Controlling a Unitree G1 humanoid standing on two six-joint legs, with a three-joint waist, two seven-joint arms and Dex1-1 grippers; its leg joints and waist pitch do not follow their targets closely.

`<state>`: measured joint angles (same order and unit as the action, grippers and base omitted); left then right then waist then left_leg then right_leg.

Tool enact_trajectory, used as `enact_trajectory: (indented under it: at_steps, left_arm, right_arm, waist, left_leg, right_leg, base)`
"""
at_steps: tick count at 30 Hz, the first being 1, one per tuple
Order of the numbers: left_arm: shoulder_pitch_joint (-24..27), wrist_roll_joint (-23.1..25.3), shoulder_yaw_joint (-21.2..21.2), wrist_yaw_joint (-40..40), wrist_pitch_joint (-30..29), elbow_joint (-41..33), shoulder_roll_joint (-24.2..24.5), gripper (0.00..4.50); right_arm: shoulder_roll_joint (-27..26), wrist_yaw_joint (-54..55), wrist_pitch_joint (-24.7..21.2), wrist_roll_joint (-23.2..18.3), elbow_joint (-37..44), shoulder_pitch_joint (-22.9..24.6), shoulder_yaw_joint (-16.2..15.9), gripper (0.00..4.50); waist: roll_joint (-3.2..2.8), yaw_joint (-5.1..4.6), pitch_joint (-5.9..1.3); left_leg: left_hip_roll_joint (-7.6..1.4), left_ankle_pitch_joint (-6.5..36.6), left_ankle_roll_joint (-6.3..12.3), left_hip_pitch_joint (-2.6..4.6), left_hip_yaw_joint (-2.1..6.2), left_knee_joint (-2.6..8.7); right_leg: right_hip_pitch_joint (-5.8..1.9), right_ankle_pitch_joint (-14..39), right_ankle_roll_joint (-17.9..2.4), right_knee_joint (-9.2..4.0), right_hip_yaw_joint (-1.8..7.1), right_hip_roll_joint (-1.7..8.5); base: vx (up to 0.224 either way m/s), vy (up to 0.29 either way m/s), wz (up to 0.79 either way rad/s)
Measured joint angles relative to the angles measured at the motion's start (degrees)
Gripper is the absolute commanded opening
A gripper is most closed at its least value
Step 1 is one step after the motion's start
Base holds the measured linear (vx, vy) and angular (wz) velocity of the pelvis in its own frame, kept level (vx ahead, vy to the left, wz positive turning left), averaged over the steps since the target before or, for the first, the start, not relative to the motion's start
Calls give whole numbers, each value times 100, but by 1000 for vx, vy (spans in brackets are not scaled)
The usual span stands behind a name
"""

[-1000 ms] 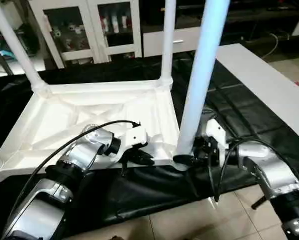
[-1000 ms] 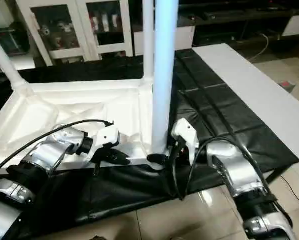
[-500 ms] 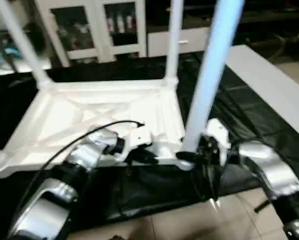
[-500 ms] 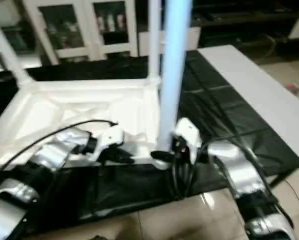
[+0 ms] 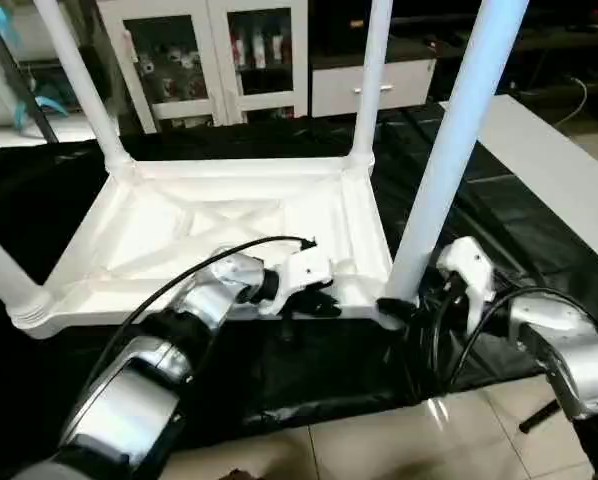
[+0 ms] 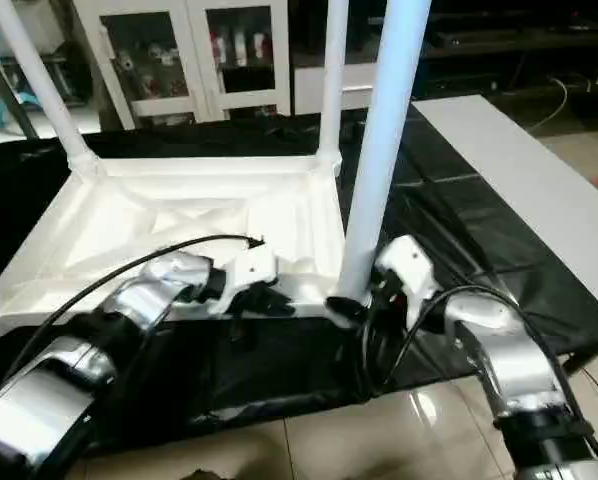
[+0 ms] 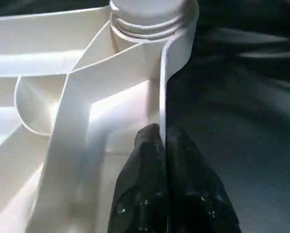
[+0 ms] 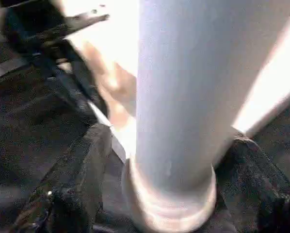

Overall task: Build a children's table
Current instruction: Rotate leg to tighten

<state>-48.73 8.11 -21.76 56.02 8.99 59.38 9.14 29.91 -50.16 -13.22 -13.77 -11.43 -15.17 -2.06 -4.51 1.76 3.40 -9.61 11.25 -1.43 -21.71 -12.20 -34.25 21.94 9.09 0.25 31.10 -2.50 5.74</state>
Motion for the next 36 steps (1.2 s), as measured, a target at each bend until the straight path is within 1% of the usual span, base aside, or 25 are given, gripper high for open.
enact_trajectory:
  at_steps: [1, 4, 5, 6, 7, 8, 9, 10, 12, 14, 15, 18, 19, 20, 24, 26, 27, 28, 29, 30, 31, 33, 34, 35, 36]
  left_arm:
    - [-91, 69, 59, -353, 17, 145, 1, 0]
    - [-229, 84, 210, -983, 14, 422, 5, 0]
    - [-261, 87, 236, -1093, 13, 479, 4, 0]
    - [-323, 97, 282, -1268, 13, 578, -15, 0]
    - [-364, 106, 296, -1403, 40, 660, -42, 0]
    - [-376, 107, 308, -1453, 70, 682, -44, 0]
    - [-407, 106, 342, -1510, 143, 765, -76, 0]
    - [-423, 98, 393, -1537, 215, 828, -91, 46]
    - [-425, 49, 504, -1525, 242, 852, -109, 57]
    - [-448, -58, 621, -1484, 361, 823, -147, 65]
    - [-471, -110, 641, -1455, 387, 787, -171, 96]
    - [-517, -357, 900, -1423, 526, 640, -177, 106]
    - [-516, -514, 1070, -1415, 564, 515, -173, 113]
    - [-518, -618, 1170, -1410, 589, 418, -166, 136]
    - [-371, -993, 1494, -1264, 547, -281, -23, 141]
    - [-25, -1172, 1622, -1258, 268, -928, 102, 141]
    - [353, -1282, 1699, -1260, 126, -1508, 218, 141]
    - [665, -1341, 1744, -1264, 25, -1920, 315, 141]
    - [1134, -1375, 1841, -1350, -151, -2462, 472, 141]
    - [1465, -1421, 1949, -1436, -236, -2796, 543, 141]
    - [1964, -1520, 2114, -1530, -327, -3296, 627, 159]
    - [2303, -1576, 2220, -1586, -437, -3558, 650, 159]
    - [2525, -1739, 2290, -1531, -543, -3835, 677, 169]
    - [2903, -1984, 2385, -1409, -510, -4261, 716, 179]
    - [3203, -2152, 2449, -1314, -424, -4482, 719, 187]
  right_arm:
    - [-3, 85, 23, -1, 0, 39, 60, 326]
    - [-4, 194, -4, -10, -17, 246, 197, 326]
    - [-4, 221, -11, -11, -17, 265, 204, 326]
    - [-3, 253, -17, -11, -10, 309, 229, 326]
    - [-4, 265, -18, -11, 14, 389, 242, 326]
    - [-10, 266, -22, -11, 14, 417, 237, 326]
    - [-12, 271, -40, -11, 79, 471, 235, 326]
    - [-52, 270, -53, -17, 240, 525, 206, 329]
    - [-165, 278, -85, -35, 426, 531, 152, 329]
    - [-238, 315, -119, -37, 490, 539, 125, 329]
    - [-244, 342, -132, -35, 490, 544, 104, 329]
    - [-362, 375, -150, -34, 506, 560, 15, 329]
    - [-418, 384, -165, -33, 507, 560, -24, 329]
    - [-450, 389, -174, -32, 507, 560, -55, 329]
    - [-503, 405, -189, -26, 511, 533, -80, 329]
    - [-567, 435, -189, -15, 507, 472, -88, 329]
    - [-662, 500, -165, -16, 512, 430, -80, 329]
    - [-719, 549, -150, -15, 512, 419, -82, 329]
    - [-793, 635, -133, -13, 513, 404, -85, 329]
    - [-847, 711, -114, -9, 510, 399, -77, 329]
    - [-974, 845, -65, -10, 513, 397, -60, 329]
    - [-1029, 949, -27, -9, 512, 394, -61, 329]
    - [-1096, 993, -28, -10, 515, 361, -73, 329]
    - [-1182, 1015, -27, -23, 599, 369, -72, 329]
    - [-1209, 1027, -27, -34, 664, 401, -72, 329]
  waist:
    - [-1, -66, 0]
    - [-16, -250, -4]
    - [-19, -285, -5]
    - [-19, -319, -5]
    - [-26, -323, -9]
    - [-30, -323, -11]
    - [-38, -310, -15]
    - [-48, -295, -18]
    - [-69, -269, -28]
    - [-70, -200, -29]
    - [-70, -155, -29]
    - [-67, -34, -28]
    - [-64, 7, -26]
    - [-63, 22, -25]
    - [-50, 32, -22]
    - [-50, 8, -23]
    - [-51, -20, -24]
    - [-47, -24, -26]
    - [-42, -41, -26]
    - [-43, -35, -26]
    - [-45, -34, -28]
    - [-39, 24, -24]
    - [-39, 42, -24]
    - [-47, 40, -30]
    - [-58, 31, -38]
  left_leg:
    - [5, -8, 12, -35, 7, -2]
    - [13, -53, 82, -80, 29, -21]
    - [19, -54, 82, -85, 32, -23]
    - [31, -53, 82, -88, 36, -23]
    - [30, -51, 84, -90, 43, -22]
    - [28, -48, 85, -92, 47, -17]
    - [26, -48, 87, -99, 54, -10]
    - [25, -51, 95, -105, 64, 0]
    - [14, -60, 115, -137, 74, 4]
    - [11, -55, 126, -170, 74, -8]
    - [10, -49, 137, -178, 74, -25]
    - [1, -49, 139, -169, 73, -44]
    - [-4, -50, 137, -157, 68, -51]
    - [-6, -50, 136, -143, 64, -54]
    - [-4, -46, 86, -128, 52, -56]
    - [-1, -47, 85, -127, 43, -58]
    - [-3, -47, 84, -120, 37, -58]
    - [-3, -46, 83, -114, 39, -58]
    - [-8, -47, 81, -118, 47, -57]
    - [-11, -47, 80, -118, 46, -56]
    - [-13, -47, 79, -115, 46, -54]
    - [-16, -49, 75, -123, 46, -55]
    - [-24, -52, 70, -127, 27, -47]
    - [-26, -52, 69, -116, 4, -34]
    - [-24, -52, 69, -109, -1, -33]
  right_leg:
    - [33, -3, -3, -1, -7, 4]
    - [102, -77, -69, 3, -33, 7]
    - [112, -110, -87, 5, -41, 18]
    - [124, -150, -72, 6, -76, 52]
    - [125, -173, -68, 5, -120, 74]
    - [129, -181, -78, 5, -131, 75]
    - [132, -182, -78, 5, -141, 74]
    - [138, -183, -79, 11, -150, 72]
    - [165, -176, -69, 17, -166, 66]
    - [209, -159, -51, 58, -168, 68]
    - [222, -146, -45, 87, -167, 71]
    - [224, -138, -48, 118, -166, 69]
    - [213, -138, -48, 126, -164, 69]
    - [202, -138, -48, 127, -161, 69]
    - [186, -137, -46, 127, -143, 71]
    - [188, -138, -47, 126, -129, 72]
    - [191, -141, -51, 128, -125, 72]
    - [189, -141, -51, 129, -129, 73]
    - [197, -139, -48, 128, -140, 70]
    - [202, -140, -48, 130, -140, 69]
    - [202, -140, -48, 137, -140, 67]
    - [204, -134, -38, 148, -140, 66]
    - [202, -116, -10, 149, -124, 62]
    - [200, -115, -9, 150, -108, 65]
    - [195, -113, -6, 151, -101, 66]
  base:
    - [0, 0, 0]
    - [9, 24, -18]
    - [0, 0, 0]
    - [0, 0, 0]
    - [54, -8, -6]
    - [65, -23, 2]
    - [65, -23, 2]
    - [65, -31, 7]
    - [56, -33, 4]
    - [0, 0, 0]
    - [0, 0, 0]
    - [0, 0, 0]
    - [0, 0, 0]
    - [0, 0, 0]
    - [-13, 1, 0]
    - [0, 0, 0]
    - [0, 0, 0]
    - [0, 0, 0]
    - [0, 0, 0]
    - [0, 0, 0]
    - [0, 0, 0]
    - [0, 0, 0]
    - [-5, -20, 19]
    - [0, 0, 0]
    - [0, 0, 0]
